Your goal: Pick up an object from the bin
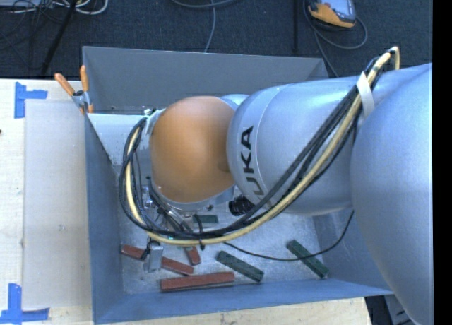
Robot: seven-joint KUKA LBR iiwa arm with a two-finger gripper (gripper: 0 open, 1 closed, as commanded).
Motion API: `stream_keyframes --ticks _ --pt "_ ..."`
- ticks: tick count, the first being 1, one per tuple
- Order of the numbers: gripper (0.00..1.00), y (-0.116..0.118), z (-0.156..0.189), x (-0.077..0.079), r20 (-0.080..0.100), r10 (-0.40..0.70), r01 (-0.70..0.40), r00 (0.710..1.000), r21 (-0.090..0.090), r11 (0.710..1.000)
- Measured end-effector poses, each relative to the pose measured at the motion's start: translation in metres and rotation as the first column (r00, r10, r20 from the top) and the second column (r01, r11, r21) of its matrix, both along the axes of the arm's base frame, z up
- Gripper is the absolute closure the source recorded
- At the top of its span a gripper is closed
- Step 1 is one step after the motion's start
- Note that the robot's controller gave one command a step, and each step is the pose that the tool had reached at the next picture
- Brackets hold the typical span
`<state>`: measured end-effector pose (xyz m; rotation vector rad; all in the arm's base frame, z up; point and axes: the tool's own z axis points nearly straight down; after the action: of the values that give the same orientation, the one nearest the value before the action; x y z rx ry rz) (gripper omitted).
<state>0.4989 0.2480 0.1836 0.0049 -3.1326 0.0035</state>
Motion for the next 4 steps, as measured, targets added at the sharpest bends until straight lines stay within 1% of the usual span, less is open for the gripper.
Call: stream_keyframes --ticks 1,2,3,4 --pt "0.00 -0.032 -0.108 0.010 0.000 -0.053 0.053 0.999 -0.003 0.999" --pt "1.00 -0.031 -0.104 0.012 0.006 -0.055 0.055 0.998 0.001 0.998" --pt "1.00 -0.060 0.060 0.004 0.015 0.237 -0.237 0.971 0.002 0.971" --pt "1.00 -0.070 0.084 0.030 0.013 0.353 -0.353 0.936 0.002 0.936"
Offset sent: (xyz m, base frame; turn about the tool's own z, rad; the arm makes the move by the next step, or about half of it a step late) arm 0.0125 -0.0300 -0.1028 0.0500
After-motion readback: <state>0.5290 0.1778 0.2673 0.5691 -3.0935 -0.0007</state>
